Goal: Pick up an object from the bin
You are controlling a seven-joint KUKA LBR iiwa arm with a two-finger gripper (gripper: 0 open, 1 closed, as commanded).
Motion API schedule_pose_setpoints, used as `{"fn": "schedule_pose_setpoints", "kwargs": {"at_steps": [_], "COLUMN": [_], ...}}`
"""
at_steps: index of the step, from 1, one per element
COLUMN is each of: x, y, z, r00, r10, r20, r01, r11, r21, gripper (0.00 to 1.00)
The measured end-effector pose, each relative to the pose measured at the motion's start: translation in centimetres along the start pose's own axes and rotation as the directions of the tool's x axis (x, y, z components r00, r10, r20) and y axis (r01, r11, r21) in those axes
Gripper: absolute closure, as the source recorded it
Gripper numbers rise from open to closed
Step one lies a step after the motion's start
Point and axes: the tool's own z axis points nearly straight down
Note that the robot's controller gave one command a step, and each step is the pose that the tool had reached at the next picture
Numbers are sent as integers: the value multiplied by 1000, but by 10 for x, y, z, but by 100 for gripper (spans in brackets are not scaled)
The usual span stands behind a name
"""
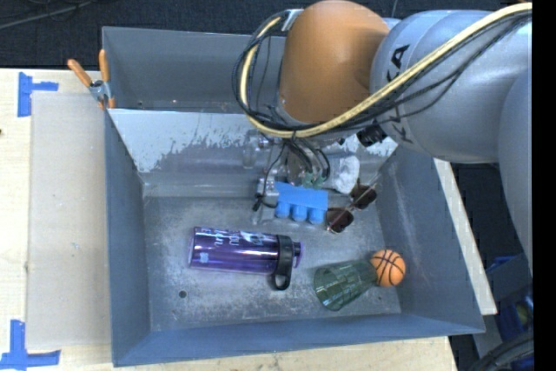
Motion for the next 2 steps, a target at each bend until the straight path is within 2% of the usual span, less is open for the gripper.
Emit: {"fn": "schedule_pose_setpoints", "kwargs": {"at_steps": [1,2], "x": [0,-5], "y": [0,-12], "z": [0,11], "r00": [1000,1000], "r10": [0,25], "r20": [0,-1], "r01": [0,-25], "r11": [1000,1000], "r21": [0,-1], "gripper": [0,0]}}
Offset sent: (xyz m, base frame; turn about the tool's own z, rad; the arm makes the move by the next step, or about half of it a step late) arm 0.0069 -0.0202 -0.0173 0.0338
